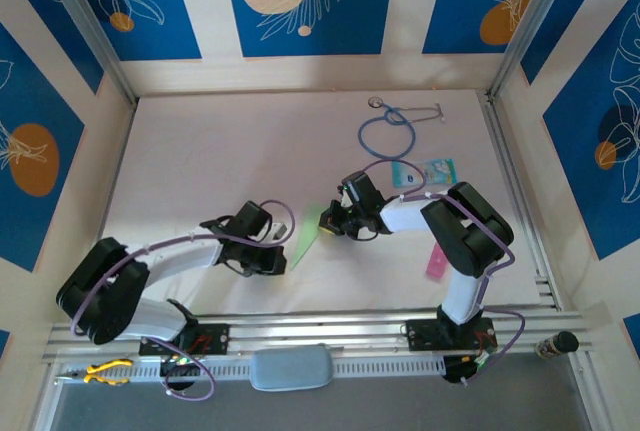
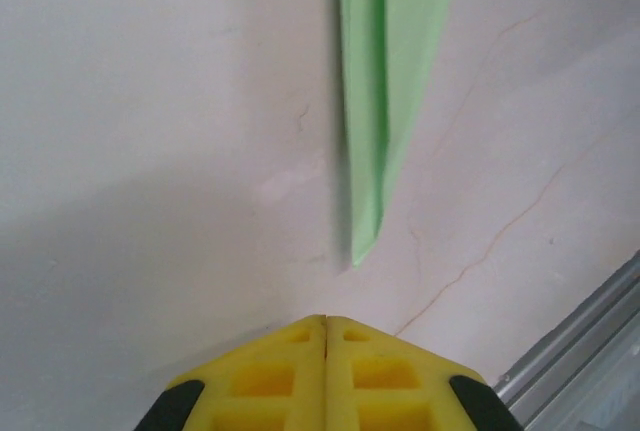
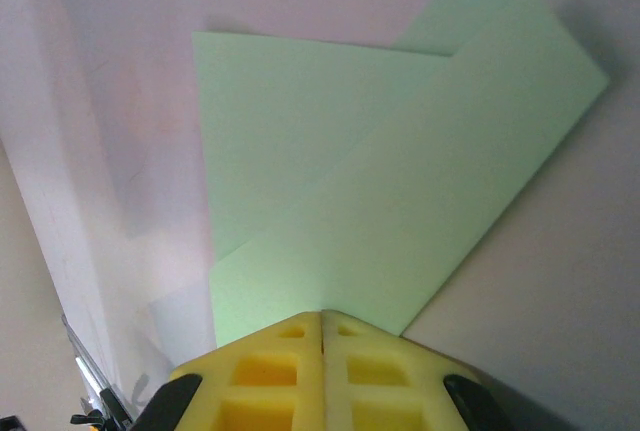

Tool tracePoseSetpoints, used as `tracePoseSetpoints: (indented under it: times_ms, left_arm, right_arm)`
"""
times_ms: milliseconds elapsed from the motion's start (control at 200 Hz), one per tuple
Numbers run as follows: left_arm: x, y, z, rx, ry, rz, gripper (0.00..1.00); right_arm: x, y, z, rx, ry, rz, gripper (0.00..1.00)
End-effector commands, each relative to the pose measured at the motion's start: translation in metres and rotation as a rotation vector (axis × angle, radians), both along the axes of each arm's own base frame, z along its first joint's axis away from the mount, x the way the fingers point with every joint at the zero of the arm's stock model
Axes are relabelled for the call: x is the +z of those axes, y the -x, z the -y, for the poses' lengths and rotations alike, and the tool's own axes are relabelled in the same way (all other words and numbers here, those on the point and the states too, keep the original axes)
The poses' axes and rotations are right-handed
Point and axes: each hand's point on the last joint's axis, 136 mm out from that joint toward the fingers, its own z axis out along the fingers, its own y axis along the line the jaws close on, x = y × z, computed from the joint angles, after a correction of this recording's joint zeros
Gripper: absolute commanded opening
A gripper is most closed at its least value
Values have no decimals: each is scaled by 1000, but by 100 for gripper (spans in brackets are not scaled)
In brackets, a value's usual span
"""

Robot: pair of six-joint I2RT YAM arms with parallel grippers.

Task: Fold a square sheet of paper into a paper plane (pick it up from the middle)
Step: Fold the wing for the fifth time at the center of the table.

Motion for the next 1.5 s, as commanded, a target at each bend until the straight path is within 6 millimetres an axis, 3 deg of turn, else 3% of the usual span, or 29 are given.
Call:
tracePoseSetpoints:
  times_ms: [0,155,300,445,800,915,1131,1296,1496]
  left_arm:
    - [20,-22,10,14,31,67,14]
    - [29,-52,32,24,62,76,25]
    - [25,-71,46,25,73,66,32]
    - [16,-78,40,45,13,54,33]
    - [-5,-74,40,47,27,-22,33]
    - [-12,-72,40,44,24,-38,26]
    - [-24,-67,35,46,-9,-61,15]
    - [-29,-65,33,47,-18,-75,11]
    - [-30,-64,32,43,-23,-77,9]
  right_arm:
    - [-34,14,26,-29,129,-80,0]
    - [-30,13,21,-14,103,-69,0]
    - [-27,11,17,2,84,-63,0]
    - [-23,10,15,7,78,-53,1]
    - [-6,4,4,39,5,12,4]
    - [8,-1,2,43,-16,51,7]
    - [26,-11,17,8,-17,104,9]
    - [35,-14,8,39,-64,128,9]
    - [20,-22,1,59,-38,87,8]
